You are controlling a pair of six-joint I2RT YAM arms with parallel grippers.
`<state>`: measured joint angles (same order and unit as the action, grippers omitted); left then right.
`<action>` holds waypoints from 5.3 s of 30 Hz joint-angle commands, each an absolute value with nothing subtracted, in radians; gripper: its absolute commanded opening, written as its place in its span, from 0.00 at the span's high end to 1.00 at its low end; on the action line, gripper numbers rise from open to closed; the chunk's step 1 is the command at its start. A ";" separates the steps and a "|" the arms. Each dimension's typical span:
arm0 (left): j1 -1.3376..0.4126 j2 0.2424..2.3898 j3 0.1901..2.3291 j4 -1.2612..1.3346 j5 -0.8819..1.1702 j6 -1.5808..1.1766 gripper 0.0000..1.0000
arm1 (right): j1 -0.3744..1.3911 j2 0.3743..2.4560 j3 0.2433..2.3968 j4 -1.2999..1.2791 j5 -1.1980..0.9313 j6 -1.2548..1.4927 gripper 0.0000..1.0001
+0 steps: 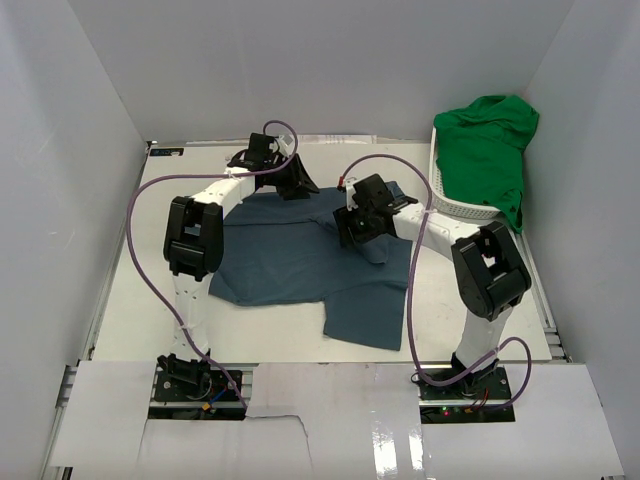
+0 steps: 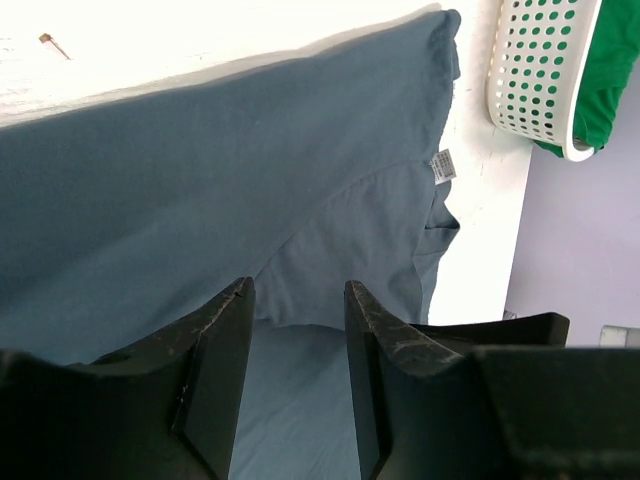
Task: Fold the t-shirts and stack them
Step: Fold the flattened tshirt in 1/3 of the way
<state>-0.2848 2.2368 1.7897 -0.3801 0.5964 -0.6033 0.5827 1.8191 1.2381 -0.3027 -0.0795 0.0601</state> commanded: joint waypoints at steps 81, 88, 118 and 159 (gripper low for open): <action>-0.288 2.256 1.649 -0.304 0.617 -0.577 0.48 | 0.551 2.252 1.962 -0.733 -0.431 0.087 0.92; -0.290 2.258 1.647 -0.307 0.612 -0.575 0.48 | 0.549 2.279 1.899 -0.753 -0.673 0.129 0.88; -0.262 2.255 1.692 -0.331 0.627 -0.568 0.48 | 0.433 1.537 1.022 -0.356 -0.324 0.311 0.31; -0.264 2.238 1.664 -0.345 0.635 -0.557 0.47 | 0.218 1.637 0.653 0.327 -0.627 0.577 0.32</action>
<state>-0.2703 2.2997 1.6783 -0.3050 0.6479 -0.5835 0.2226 1.6150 0.6209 0.2646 -0.6136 0.5732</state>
